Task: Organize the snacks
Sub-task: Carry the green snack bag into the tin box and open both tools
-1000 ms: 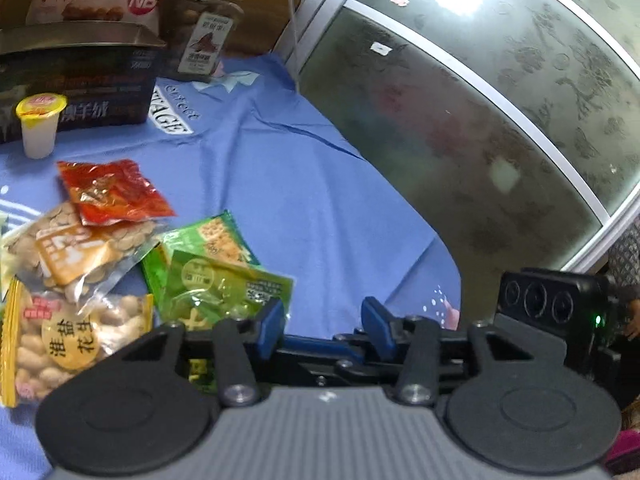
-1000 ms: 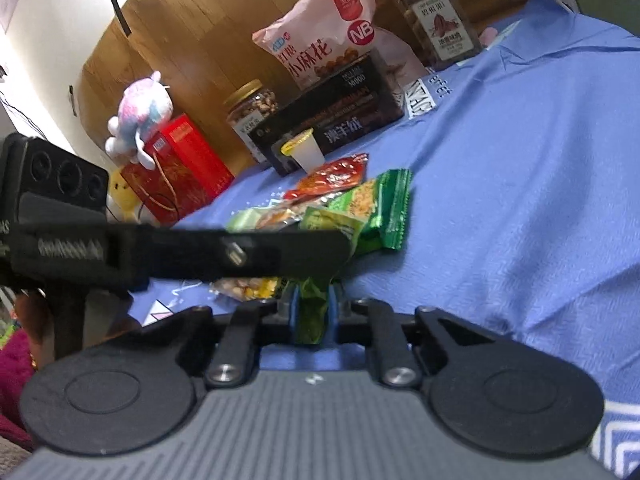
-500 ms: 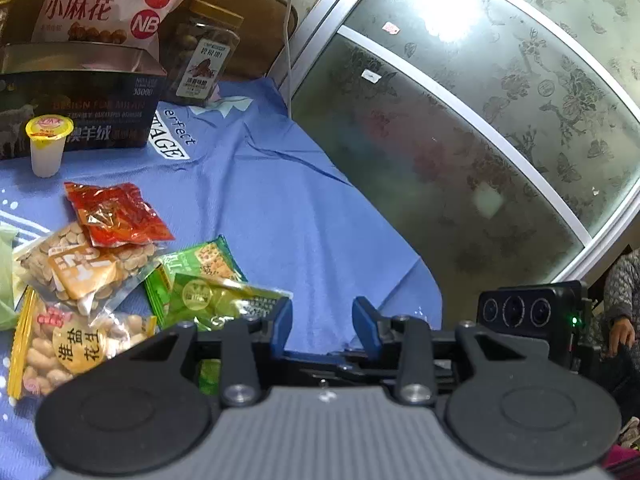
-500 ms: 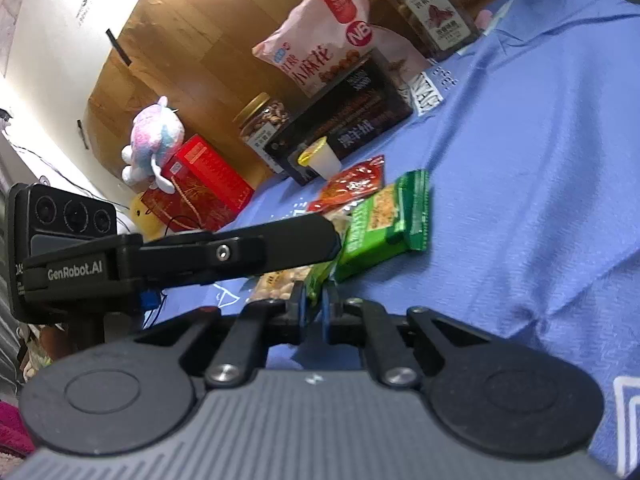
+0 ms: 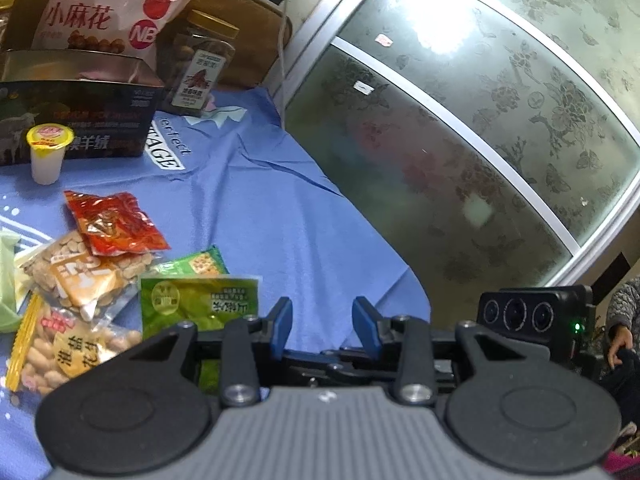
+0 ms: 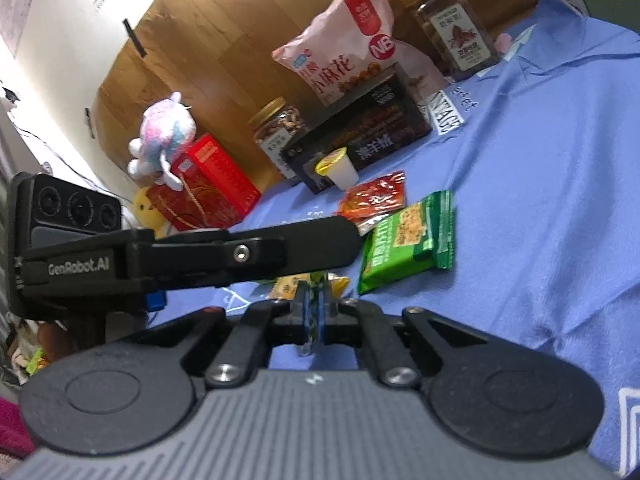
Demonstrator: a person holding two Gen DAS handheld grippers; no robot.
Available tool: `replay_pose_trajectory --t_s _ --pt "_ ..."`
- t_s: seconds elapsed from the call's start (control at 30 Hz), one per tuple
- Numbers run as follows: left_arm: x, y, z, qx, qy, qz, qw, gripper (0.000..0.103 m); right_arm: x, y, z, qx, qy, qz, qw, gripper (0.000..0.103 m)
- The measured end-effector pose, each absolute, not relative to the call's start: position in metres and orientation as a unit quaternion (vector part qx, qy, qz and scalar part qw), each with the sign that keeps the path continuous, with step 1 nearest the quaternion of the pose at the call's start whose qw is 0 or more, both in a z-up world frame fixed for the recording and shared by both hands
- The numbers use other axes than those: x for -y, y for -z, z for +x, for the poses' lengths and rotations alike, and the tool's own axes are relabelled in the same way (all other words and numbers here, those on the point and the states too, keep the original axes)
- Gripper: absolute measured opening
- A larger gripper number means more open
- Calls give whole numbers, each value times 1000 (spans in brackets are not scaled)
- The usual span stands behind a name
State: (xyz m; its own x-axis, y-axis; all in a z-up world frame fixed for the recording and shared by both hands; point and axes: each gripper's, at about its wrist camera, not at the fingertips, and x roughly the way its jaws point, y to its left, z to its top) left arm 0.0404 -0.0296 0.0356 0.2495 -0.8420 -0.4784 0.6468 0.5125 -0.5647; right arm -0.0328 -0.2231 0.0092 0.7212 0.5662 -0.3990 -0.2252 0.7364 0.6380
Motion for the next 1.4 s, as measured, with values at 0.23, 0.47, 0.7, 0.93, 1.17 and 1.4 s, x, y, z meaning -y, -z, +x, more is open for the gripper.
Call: replay_pose_trajectory --t_s 0.23,0.47,0.7,0.93,1.17,1.4 --pt "2 -35 39 -377 450 -148 796 34 234 3 -30 -307 -176 283 892 11" --pt "-37 -30 34 -373 419 -166 811 36 255 3 -65 -274 -164 243 916 46" --pt "-16 -19 46 -400 428 -157 795 43 257 13 -56 -293 -165 225 914 46" --pt "23 4 63 -425 426 -99 793 54 234 21 -27 -314 -235 205 896 45" --pt "19 0 64 -428 415 -116 794 31 225 21 -19 -304 -282 196 889 30" --pt "6 -47 78 -371 408 -131 824 31 228 -4 15 -304 -337 265 851 25"
